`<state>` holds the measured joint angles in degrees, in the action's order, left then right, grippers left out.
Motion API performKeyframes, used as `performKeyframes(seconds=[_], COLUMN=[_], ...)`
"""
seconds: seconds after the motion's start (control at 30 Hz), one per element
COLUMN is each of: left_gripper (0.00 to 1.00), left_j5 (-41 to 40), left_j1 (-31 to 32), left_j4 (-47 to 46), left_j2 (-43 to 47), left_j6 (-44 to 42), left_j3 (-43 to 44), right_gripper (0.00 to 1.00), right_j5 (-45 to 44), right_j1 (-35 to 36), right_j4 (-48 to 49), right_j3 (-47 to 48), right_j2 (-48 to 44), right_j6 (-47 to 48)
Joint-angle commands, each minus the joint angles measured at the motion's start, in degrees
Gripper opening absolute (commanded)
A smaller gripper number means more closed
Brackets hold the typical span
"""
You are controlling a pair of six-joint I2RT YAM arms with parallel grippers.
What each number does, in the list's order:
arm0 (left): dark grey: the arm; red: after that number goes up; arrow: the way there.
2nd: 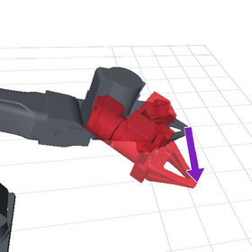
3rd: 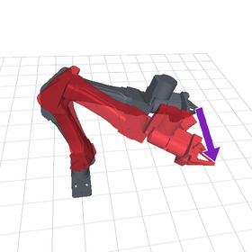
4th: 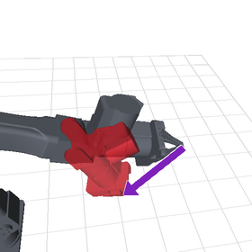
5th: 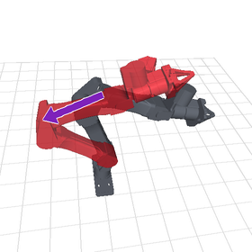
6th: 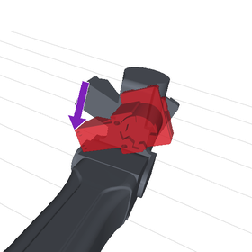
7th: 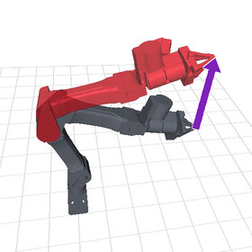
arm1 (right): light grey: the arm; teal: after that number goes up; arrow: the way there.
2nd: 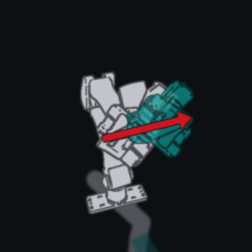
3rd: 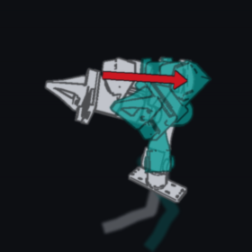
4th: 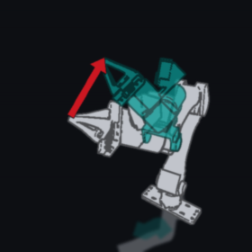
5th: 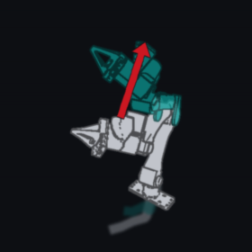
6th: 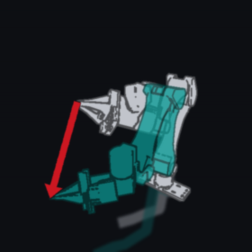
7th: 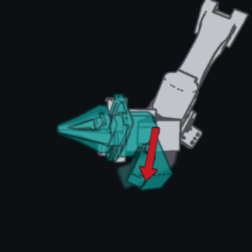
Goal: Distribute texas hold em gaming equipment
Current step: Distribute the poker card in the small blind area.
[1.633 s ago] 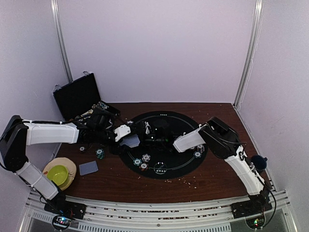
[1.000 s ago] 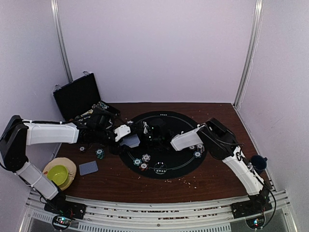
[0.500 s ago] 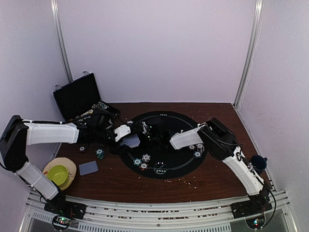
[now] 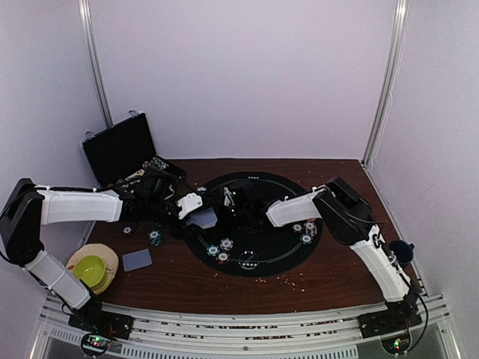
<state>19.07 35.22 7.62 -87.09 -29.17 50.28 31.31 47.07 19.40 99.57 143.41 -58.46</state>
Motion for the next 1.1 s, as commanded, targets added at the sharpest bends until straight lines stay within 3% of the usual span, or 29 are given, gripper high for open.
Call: performKeyframes(seconds=[0.0,0.7,1.07], left_gripper=[0.5,0.5,0.5], left_j5=[1.1,1.3,1.2], left_j1=[-0.4,-0.4,-0.4], left_j4=[-2.6,-2.5,-2.5], left_j2=[-0.3,-0.8,-0.8], left_j6=[0.6,0.5,0.6], left_j3=[0.5,0.6,0.6], right_gripper=[0.42,0.36,0.41], right_j5=[-2.1,2.2,-1.2], right_j1=[-0.6,0.9,1.9], right_j4=[-2.0,-4.4,-14.3], right_j3=[-1.8,6.8,9.9], right_j2=[-4.0,3.2,2.8], right_j6=[2.0,1.6,6.8])
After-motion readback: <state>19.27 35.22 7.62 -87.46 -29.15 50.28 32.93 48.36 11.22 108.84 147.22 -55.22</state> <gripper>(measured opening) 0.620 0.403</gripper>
